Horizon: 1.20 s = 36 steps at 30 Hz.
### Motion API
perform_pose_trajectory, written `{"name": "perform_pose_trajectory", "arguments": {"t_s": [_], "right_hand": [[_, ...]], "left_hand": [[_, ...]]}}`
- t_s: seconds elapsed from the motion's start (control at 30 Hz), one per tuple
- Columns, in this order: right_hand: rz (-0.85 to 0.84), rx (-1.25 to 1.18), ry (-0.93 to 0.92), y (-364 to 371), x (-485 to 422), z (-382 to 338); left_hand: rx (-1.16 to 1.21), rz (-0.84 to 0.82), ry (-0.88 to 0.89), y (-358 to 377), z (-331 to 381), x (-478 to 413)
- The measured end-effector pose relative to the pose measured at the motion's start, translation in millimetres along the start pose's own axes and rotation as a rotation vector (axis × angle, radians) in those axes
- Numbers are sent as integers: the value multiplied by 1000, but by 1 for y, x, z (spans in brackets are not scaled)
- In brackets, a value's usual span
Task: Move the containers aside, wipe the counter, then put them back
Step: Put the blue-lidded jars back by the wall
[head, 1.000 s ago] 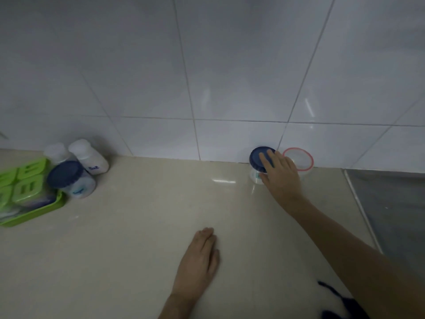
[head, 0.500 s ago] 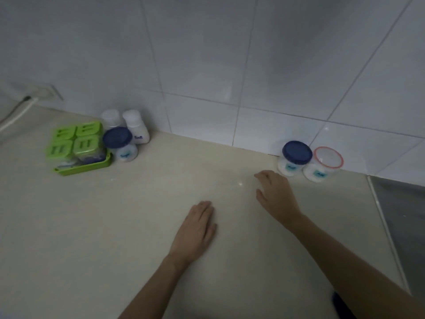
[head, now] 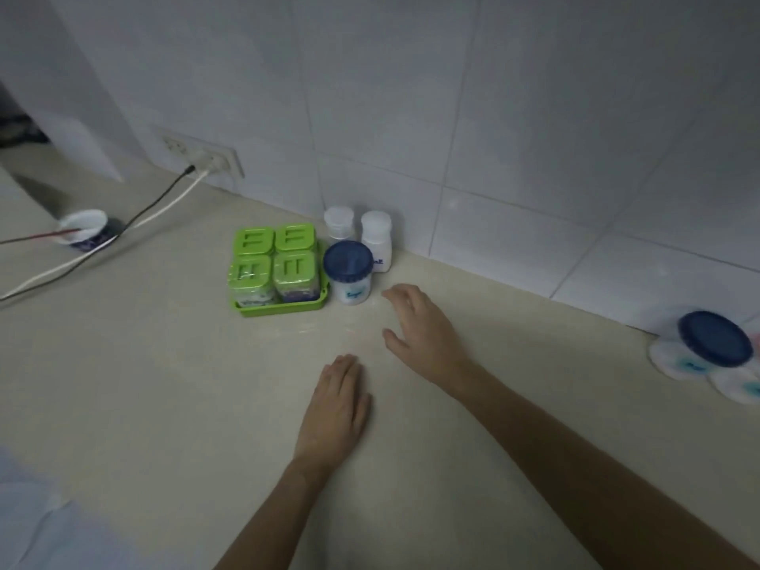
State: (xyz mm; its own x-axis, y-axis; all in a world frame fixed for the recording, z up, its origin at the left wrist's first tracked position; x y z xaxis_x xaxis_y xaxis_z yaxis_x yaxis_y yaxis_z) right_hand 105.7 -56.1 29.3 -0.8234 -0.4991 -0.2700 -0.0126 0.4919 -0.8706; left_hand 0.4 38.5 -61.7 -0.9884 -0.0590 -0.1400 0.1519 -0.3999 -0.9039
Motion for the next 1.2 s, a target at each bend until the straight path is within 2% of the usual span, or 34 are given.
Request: {"name": "perform_pose_trajectory", "arguments": {"t_s": [0.17,0.33,0.6,0.77,0.97,1.07,1.2], "right_hand": [[-5,31,86,47,-61,-17],[-10,97,98,73,-96,-14],[196,-41,209,70,-112,-7],[227,-99,207,56,-86,0],[266,-120,346,-8,-4,71],[255,-52,423,-47,39,124],[271,57,531,-100,92,196]], "left_hand": [[45,31,-50,-4,-42,-19],[89,36,-26,5,-52,-19],[45,21,-47,9,-55,-21],[36,9,-51,7,-57,-22],[17,-3,-6,3,-49,-17],[-55,-41,127,8,-29,-15],[-70,-83,322,33,57,-20]]}}
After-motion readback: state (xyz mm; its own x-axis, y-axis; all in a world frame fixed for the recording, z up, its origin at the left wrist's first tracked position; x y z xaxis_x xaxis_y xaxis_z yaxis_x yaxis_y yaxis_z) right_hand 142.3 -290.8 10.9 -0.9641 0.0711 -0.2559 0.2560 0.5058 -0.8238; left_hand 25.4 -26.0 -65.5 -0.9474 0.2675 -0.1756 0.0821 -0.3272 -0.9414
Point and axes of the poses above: each hand's wrist, its own x-axis away from the middle knuckle, its own y-axis out of the palm, z = x × y, the point moved 10 cm from there along -x, towards the middle knuckle, and after that the axes turned 4 degrees about z, right-handed, at the moved point
